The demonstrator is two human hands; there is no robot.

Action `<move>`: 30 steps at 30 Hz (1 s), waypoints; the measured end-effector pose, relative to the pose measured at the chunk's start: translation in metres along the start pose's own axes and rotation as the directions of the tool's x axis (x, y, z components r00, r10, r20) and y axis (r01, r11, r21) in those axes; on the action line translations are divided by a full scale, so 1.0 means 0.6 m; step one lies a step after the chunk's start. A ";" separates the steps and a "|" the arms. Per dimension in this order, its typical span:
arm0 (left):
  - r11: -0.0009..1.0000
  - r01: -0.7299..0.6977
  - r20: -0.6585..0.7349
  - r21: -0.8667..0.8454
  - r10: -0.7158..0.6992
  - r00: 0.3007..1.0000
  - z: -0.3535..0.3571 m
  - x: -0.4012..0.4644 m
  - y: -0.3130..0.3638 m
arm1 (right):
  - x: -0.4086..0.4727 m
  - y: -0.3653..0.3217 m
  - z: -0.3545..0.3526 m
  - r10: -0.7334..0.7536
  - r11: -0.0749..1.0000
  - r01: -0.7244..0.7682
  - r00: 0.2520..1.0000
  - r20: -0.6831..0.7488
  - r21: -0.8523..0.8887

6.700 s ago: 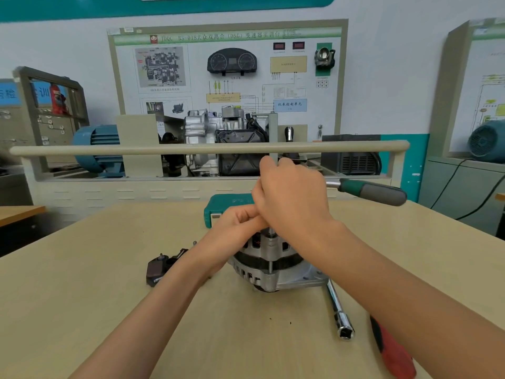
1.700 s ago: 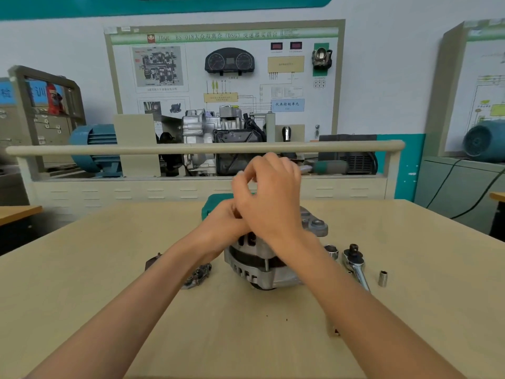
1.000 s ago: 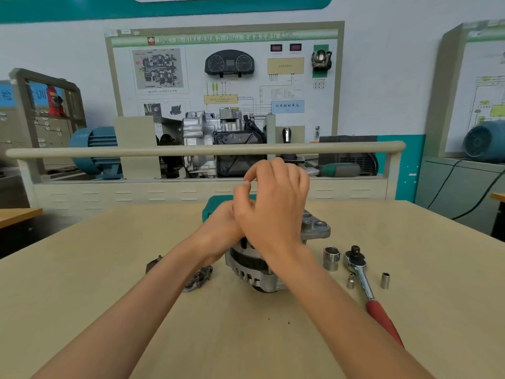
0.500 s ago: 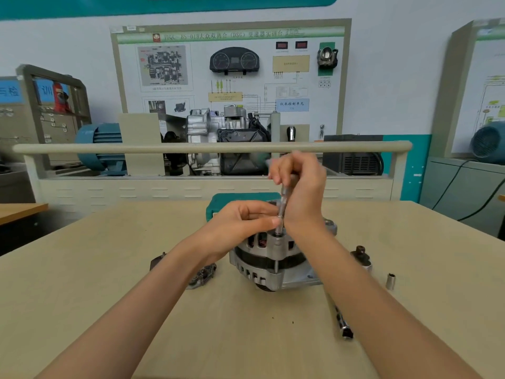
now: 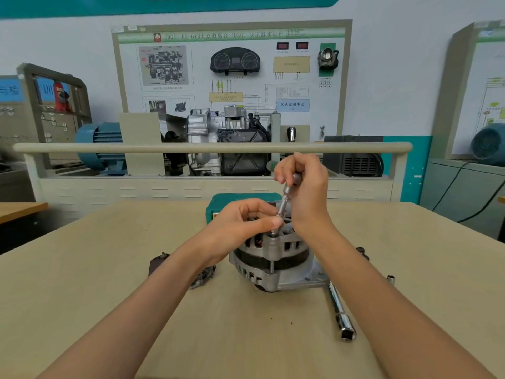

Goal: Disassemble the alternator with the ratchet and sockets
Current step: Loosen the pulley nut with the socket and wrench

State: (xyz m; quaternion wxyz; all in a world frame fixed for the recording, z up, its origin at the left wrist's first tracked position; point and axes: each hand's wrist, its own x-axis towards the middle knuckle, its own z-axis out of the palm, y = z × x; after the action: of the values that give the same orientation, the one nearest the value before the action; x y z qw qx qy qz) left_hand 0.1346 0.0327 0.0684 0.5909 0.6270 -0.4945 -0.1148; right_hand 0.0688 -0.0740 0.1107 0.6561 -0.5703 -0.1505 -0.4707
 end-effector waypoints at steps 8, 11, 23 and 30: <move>0.998 -0.043 0.000 0.052 0.043 0.999 0.004 -0.004 0.002 | -0.042 0.008 0.012 -0.406 0.300 0.240 0.908 0.105 -0.923; 0.999 -0.025 0.017 0.046 0.024 1.000 0.004 -0.004 0.003 | -0.027 -0.001 0.015 -0.327 0.640 0.281 0.942 0.076 -0.715; 0.998 -0.038 -0.003 0.047 0.038 0.999 -0.002 -0.002 -0.002 | -0.049 0.005 0.012 -0.433 0.311 0.305 0.889 0.151 -0.900; 1.000 -0.001 0.052 0.014 0.000 0.999 -0.002 -0.002 0.001 | -0.009 -0.008 0.015 -0.148 0.770 0.218 0.975 0.165 -0.599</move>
State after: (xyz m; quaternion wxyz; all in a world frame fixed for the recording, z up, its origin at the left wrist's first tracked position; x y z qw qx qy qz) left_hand 0.1344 0.0343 0.0686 0.5733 0.6279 -0.5107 -0.1273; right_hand 0.0653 -0.0633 0.1123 0.3772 -0.7594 -0.0797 -0.5241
